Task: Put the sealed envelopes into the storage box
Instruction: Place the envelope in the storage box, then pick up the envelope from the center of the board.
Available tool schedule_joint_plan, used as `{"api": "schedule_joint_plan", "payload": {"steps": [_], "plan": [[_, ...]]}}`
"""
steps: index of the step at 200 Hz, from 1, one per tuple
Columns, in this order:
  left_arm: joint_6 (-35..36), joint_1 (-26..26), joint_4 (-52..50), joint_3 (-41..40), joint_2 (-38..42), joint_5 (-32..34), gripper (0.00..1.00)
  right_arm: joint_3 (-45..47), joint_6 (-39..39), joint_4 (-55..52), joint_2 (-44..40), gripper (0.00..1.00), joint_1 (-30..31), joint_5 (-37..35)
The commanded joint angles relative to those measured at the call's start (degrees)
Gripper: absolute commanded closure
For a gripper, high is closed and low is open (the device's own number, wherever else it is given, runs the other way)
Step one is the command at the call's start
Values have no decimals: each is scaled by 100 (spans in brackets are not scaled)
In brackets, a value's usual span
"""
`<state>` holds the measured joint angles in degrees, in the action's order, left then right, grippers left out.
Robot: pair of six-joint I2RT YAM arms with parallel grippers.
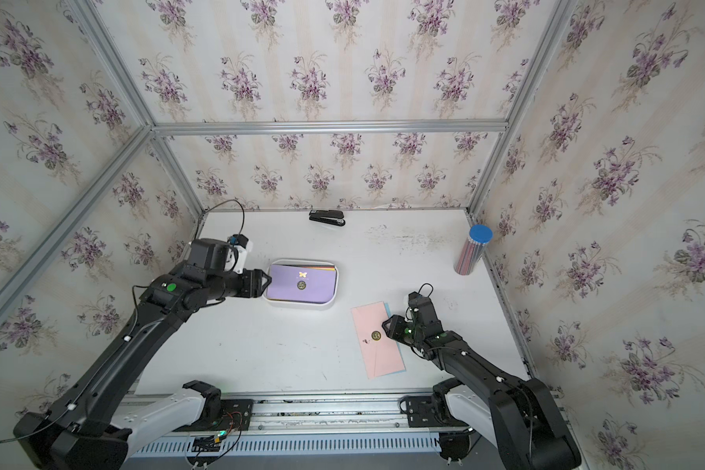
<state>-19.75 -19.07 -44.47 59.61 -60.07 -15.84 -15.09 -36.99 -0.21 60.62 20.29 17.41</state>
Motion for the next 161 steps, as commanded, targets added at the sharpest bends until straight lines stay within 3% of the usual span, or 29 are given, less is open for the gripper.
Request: {"api": "schedule_joint_plan", "payload": {"steps": [1, 38, 73, 102, 161], "plan": [[-965, -379, 240, -775, 514, -1135, 33, -29, 69, -32, 46, 54, 10, -33], [-2532, -2151, 1325, -2059, 925, -575, 33, 14, 56, -75, 53, 54, 10, 21], [-3319, -3279, 2937, -2566, -283, -500, 33, 67, 12, -101, 39, 54, 10, 178], [-3350, -3707, 3545, -2233, -1284, -245, 33, 177, -50, -108, -73, 54, 9, 260], [-3537, -3863, 5047, -2035, -3091, -728, 36, 304, -155, -37, -7, 55, 10, 528]]}}
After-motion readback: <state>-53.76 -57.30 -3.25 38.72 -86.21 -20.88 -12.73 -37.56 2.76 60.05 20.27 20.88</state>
